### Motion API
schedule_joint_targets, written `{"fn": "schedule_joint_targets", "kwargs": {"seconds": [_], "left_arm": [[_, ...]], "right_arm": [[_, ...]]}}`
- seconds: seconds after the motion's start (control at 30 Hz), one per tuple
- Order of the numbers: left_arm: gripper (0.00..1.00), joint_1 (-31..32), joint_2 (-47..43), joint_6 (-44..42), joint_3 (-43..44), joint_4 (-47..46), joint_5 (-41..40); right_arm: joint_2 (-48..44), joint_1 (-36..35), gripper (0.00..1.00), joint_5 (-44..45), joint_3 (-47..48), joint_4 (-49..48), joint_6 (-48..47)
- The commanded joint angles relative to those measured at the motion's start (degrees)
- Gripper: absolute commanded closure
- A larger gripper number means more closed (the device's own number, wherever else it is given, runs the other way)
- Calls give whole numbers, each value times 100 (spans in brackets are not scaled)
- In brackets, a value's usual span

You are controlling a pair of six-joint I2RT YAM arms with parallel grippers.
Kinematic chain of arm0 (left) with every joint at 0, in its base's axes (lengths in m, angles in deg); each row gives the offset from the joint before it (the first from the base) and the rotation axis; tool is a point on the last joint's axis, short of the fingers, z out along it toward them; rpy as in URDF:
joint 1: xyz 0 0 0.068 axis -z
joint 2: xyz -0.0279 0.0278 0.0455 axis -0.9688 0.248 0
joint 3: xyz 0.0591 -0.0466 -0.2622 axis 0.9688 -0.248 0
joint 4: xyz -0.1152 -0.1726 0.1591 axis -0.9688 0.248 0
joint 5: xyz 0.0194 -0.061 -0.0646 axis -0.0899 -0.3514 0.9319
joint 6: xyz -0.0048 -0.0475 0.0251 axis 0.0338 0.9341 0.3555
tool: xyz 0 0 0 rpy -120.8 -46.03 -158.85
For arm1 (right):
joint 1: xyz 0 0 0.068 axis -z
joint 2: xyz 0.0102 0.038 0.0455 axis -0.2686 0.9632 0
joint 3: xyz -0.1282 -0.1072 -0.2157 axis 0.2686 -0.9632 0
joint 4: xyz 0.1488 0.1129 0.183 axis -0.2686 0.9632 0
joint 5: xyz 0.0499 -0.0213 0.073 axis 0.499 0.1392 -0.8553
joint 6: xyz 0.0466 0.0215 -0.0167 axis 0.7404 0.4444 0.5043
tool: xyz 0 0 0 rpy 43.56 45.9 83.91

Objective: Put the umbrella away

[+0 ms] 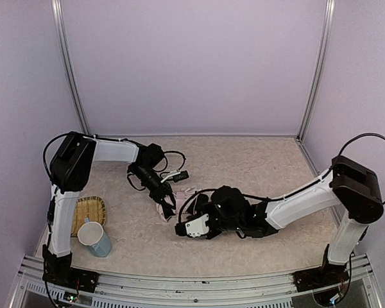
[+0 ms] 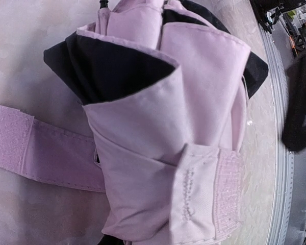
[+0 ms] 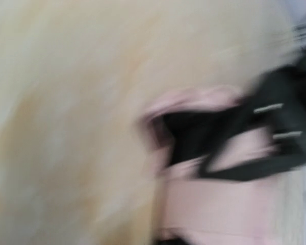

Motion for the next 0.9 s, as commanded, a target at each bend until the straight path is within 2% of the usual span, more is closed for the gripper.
{"fn": "schedule_joint_targets", "kwargs": {"seconds": [0.0, 0.1, 0.2, 0.27, 0.37, 0.43, 0.47, 0.73, 0.87], "left_arm": [[100, -7, -116, 116, -115, -328, -507], [100, -23, -748, 477, -252, -932, -393], [100, 45, -1599, 896, -174, -1373, -769], [100, 109, -2007, 894, 161, -1230, -1049], [100, 260, -2417, 885, 674, -858, -1661], [100, 423, -2703, 830, 857, -688, -2189], [100, 485, -2883, 822, 925, -658, -2344], [100, 919, -3715, 931, 1592, -743, -3090], [100, 1086, -3883, 887, 2008, -651, -3029]], "right_arm": [[-1212, 221, 90, -836, 277, 653, 2063], [-1921, 646, 81, -1563, 160, 698, 3015], [-2530, 1250, 58, -2380, -68, 485, 3810], [-2773, 1501, 45, -2570, -138, 394, 4031], [-2925, 1647, 34, -2450, -41, 478, 4219], [-2967, 1718, 9, -2492, -45, 275, 4394], [-2972, 1762, 1, -2568, -70, 99, 4506], [-2409, 1837, 0, -3337, -118, -1588, 5248], [-1907, 1838, 4, -3756, 289, -1784, 5473]]}}
